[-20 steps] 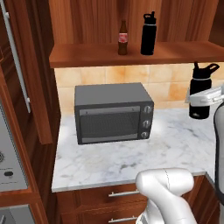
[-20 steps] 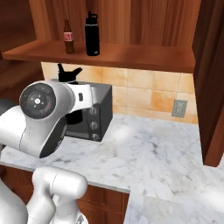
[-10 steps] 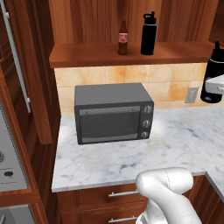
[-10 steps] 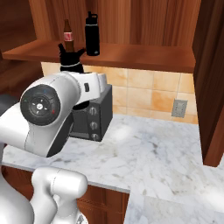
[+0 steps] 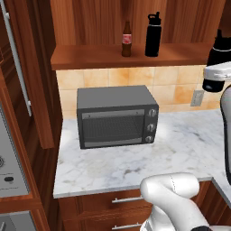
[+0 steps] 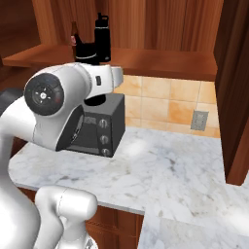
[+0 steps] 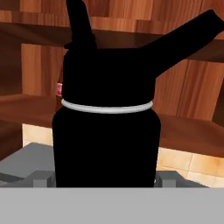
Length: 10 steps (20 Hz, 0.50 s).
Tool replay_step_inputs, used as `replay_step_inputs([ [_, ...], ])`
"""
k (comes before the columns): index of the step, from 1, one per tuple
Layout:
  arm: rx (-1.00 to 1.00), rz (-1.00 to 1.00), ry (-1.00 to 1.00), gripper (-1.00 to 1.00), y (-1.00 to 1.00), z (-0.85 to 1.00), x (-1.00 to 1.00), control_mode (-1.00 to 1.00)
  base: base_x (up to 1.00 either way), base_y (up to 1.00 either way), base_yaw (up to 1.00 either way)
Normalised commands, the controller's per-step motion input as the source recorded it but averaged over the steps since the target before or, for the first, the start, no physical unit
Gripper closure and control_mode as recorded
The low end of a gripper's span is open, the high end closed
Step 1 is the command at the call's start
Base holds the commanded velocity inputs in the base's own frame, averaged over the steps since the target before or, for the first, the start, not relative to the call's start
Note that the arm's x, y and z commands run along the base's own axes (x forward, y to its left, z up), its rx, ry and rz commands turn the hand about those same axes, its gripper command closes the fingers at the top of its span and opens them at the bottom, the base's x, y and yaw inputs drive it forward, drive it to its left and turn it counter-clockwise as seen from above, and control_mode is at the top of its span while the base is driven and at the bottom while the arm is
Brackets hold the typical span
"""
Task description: Pick the water bottle, water bottle, bottled drink from the counter and place them in the open cabinet.
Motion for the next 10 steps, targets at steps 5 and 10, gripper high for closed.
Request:
replay_step_inputs([
  [5, 0.08, 0.0, 0.0, 1.0, -0.13, 0.2, 0.4, -1.0, 0.0, 0.0, 0.0],
  [10, 0.14, 0.03, 0.0, 1.0, -0.15, 0.12, 0.39, -1.0, 0.0, 0.0, 0.0],
])
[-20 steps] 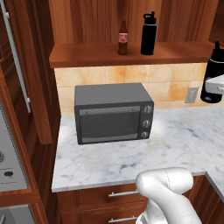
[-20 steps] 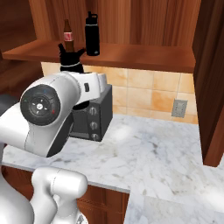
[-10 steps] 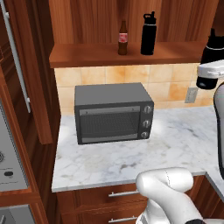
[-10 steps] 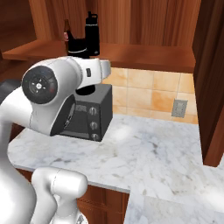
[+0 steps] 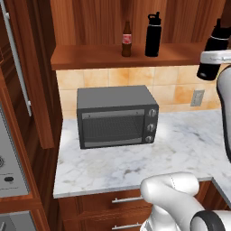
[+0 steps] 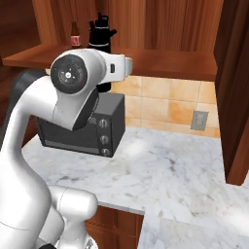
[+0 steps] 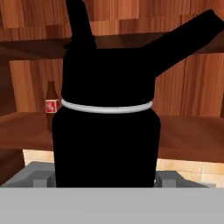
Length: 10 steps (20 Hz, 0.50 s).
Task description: Pick the water bottle, water bottle, bottled drink from the counter and place them in the open cabinet.
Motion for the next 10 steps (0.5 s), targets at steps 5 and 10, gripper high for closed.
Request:
replay_step_inputs([
  [5, 0.03, 0.01, 0.0, 1.0, -0.02, 0.01, 0.51, -1.0, 0.0, 0.0, 0.0],
  [10, 0.0, 0.01, -0.13, 1.0, -0.01, 0.0, 0.54, -1.0, 0.0, 0.0, 0.0],
])
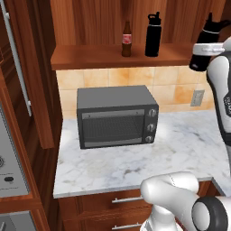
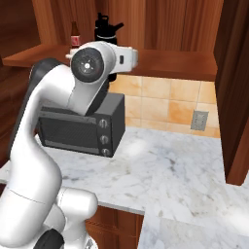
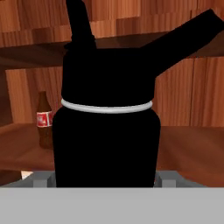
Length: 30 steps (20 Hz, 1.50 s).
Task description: Pick the water bottle, water bottle, bottled drink from the counter and place them in the open cabinet.
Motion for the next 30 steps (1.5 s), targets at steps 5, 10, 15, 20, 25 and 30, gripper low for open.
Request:
replay_step_inputs([
  [5, 0.0, 0.03, -0.15, 1.0, -0.04, 0.0, 0.53, -1.0, 0.0, 0.0, 0.0],
  [10, 0.0, 0.01, 0.03, 1.0, -0.06, 0.0, 0.59, -1.0, 0.0, 0.0, 0.0],
  [15, 0.0, 0.02, 0.05, 1.0, -0.11, 0.0, 0.55, -1.0, 0.0, 0.0, 0.0],
  [20, -0.04, 0.05, 0.0, 1.0, -0.11, -0.02, 0.51, -1.0, 0.0, 0.0, 0.0],
  [25, -0.05, 0.08, 0.0, 1.0, -0.12, -0.05, 0.54, -1.0, 0.0, 0.0, 0.0],
  [30, -0.03, 0.06, 0.01, 1.0, -0.07, -0.09, 0.6, -1.0, 0.0, 0.0, 0.0],
])
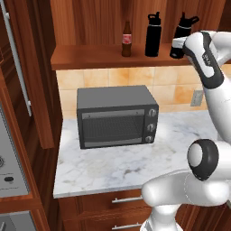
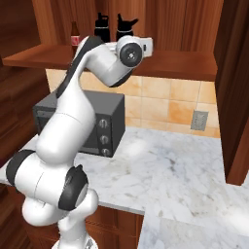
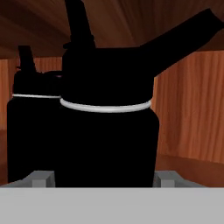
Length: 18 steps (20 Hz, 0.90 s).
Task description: Pick the water bottle, water bottle, bottled drink from the counter and place them in the open cabinet.
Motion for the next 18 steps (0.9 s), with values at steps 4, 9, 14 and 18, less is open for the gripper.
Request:
replay_step_inputs([
  [4, -0.06, 0.02, 0.07, 1.0, -0.11, -0.12, 0.61, -1.0, 0.0, 0.0, 0.0],
  [9, -0.1, 0.0, 0.06, 1.0, -0.07, -0.17, 0.57, -1.0, 0.0, 0.0, 0.0],
  [14, -0.04, 0.0, 0.01, 1.0, -0.01, -0.21, 0.47, -1.0, 0.0, 0.0, 0.0],
  [18, 0.03, 0.0, 0.04, 1.0, -0.03, -0.23, 0.25, -1.0, 0.0, 0.0, 0.0],
])
